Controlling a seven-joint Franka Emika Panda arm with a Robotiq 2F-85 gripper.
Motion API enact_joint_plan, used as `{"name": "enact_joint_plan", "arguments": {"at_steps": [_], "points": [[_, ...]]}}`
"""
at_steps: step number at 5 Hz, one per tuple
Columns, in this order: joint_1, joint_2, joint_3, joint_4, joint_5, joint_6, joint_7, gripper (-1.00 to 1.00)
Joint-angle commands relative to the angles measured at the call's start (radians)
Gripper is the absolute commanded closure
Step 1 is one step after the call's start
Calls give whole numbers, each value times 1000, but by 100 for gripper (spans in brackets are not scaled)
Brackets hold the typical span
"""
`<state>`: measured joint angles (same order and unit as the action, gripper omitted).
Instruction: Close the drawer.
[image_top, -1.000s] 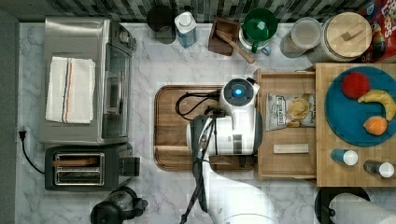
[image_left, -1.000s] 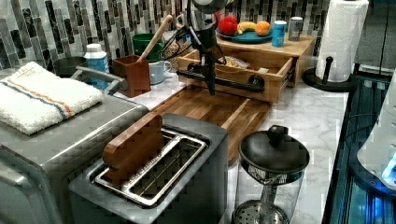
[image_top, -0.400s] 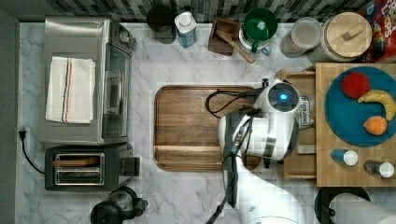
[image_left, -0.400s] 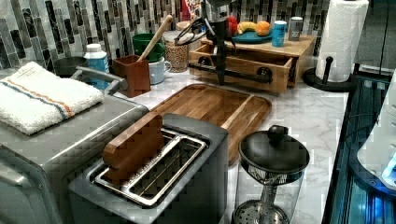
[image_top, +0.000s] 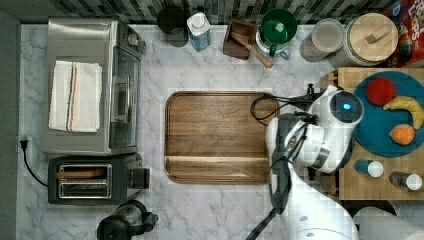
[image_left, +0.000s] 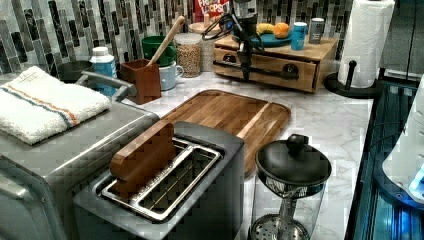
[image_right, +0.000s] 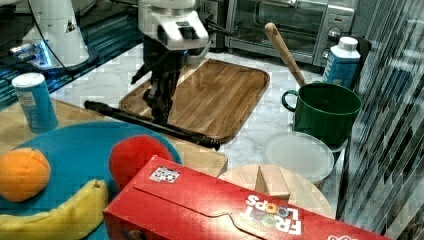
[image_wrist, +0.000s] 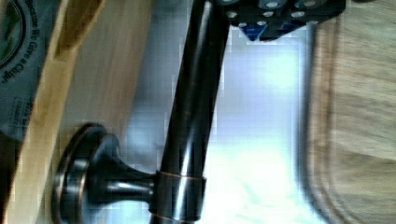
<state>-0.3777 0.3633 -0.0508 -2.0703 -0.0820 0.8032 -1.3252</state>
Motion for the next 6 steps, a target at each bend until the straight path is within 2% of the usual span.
{"name": "enact_joint_plan", "arguments": {"at_steps": [1, 2, 5, 6], "points": [[-141, 20, -102, 224, -66, 38, -79, 100], [-149, 32, -84, 240, -37, 10, -59, 100], [-143, 32, -91, 240, -33, 11, -62, 100], [-163, 31, -69, 240, -45, 10, -54, 100]]}}
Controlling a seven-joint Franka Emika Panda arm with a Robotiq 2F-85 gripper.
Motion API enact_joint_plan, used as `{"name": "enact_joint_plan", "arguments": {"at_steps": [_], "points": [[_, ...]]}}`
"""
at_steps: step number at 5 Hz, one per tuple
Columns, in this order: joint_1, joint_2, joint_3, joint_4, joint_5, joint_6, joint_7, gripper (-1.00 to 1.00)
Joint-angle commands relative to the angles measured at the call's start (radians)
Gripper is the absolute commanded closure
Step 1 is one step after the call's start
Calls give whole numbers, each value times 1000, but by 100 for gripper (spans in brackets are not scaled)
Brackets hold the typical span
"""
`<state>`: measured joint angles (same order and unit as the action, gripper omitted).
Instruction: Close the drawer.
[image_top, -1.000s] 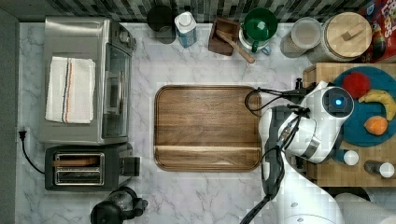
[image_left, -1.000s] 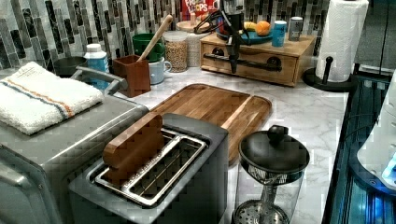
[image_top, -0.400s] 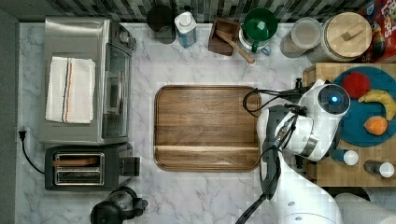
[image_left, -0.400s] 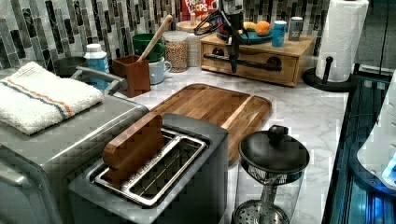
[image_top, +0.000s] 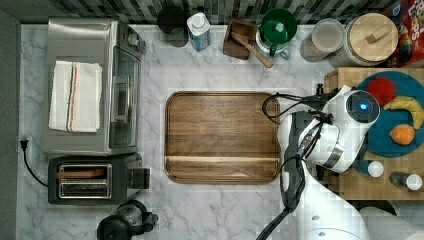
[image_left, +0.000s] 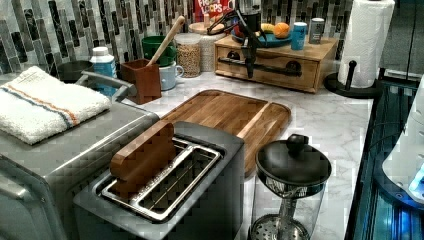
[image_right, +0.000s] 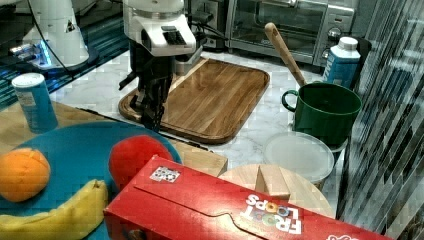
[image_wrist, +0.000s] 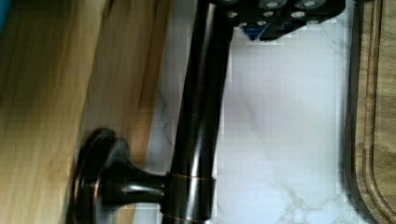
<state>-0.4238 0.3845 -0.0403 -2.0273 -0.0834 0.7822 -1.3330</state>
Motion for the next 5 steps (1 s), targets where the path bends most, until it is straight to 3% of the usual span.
{"name": "enact_joint_plan", "arguments": {"at_steps": [1, 5], "points": [[-101, 10, -97, 197, -34, 31, -52, 100], [-101, 10, -97, 197, -34, 31, -52, 100]]}}
